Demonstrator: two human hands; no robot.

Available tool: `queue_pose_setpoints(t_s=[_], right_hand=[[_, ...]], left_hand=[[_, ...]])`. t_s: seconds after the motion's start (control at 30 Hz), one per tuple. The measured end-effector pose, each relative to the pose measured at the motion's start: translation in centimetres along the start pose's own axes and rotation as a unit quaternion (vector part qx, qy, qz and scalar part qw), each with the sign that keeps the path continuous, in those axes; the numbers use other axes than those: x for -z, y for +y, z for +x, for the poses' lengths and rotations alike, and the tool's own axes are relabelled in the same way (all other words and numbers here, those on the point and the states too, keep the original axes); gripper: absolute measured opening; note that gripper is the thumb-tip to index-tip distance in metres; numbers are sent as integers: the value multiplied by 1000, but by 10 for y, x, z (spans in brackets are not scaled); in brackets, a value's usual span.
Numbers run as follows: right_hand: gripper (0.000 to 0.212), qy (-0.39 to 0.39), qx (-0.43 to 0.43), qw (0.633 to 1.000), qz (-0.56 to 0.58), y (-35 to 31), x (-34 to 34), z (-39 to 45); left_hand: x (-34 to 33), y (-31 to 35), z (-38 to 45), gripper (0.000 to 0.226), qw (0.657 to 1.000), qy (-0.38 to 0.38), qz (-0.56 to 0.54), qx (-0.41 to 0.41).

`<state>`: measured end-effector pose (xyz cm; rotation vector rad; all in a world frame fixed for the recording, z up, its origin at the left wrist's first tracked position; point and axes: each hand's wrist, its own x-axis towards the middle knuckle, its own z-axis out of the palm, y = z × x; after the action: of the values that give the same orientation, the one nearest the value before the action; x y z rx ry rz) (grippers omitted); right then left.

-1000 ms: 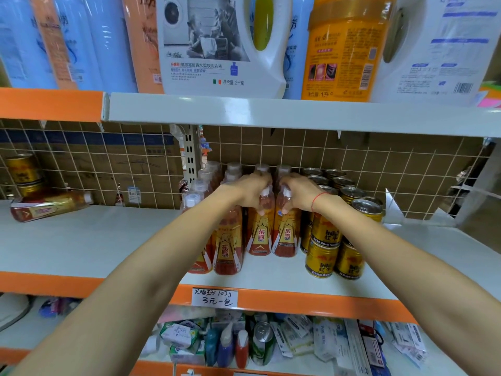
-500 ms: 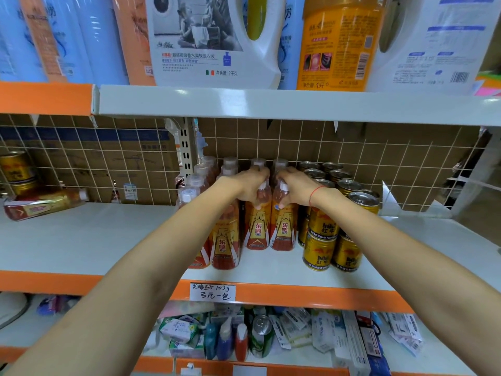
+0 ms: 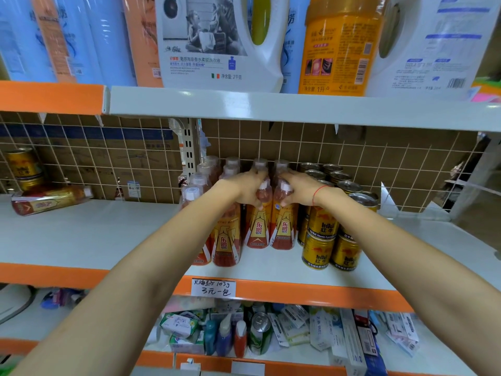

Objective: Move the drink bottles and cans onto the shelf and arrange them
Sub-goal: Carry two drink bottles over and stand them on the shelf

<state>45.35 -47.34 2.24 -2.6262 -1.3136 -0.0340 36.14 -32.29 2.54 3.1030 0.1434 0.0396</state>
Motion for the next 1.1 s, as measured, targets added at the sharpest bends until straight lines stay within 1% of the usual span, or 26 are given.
queue_pose_setpoints(t_s=[0.1, 0.27, 0.43, 0.57, 0.67, 0.77, 0.87, 1.0, 1.1], right_hand=[[80, 11, 4, 1000, 5, -1, 4, -7], [75, 20, 11, 1000, -6, -8, 13, -22], [66, 34, 26, 999, -9, -24, 16, -37], [69, 39, 42, 998, 5, -44, 12, -44], [70, 65, 53, 996, 4, -64, 3, -49], [67, 96, 64, 993, 20, -94, -3, -54], [63, 105, 96, 989, 38, -133, -4, -51], [61, 114, 127, 984, 54, -198, -12, -45], [67, 95, 158, 982, 45, -256, -30, -39]], left_hand=[[4, 1, -8, 93, 1000, 7, 13, 16], [15, 8, -20, 91, 997, -16, 48, 59], [12, 15, -39, 92, 995, 27, 72, 67], [7, 11, -67, 94, 993, 42, 51, 95], [3, 3, -95, 92, 993, 52, 37, 102], [0, -12, -124, 91, 991, 78, 37, 105], [3, -34, -155, 92, 987, 90, 41, 124], [7, -76, -208, 92, 985, 78, 38, 152], [4, -118, -262, 91, 979, 63, 43, 189]])
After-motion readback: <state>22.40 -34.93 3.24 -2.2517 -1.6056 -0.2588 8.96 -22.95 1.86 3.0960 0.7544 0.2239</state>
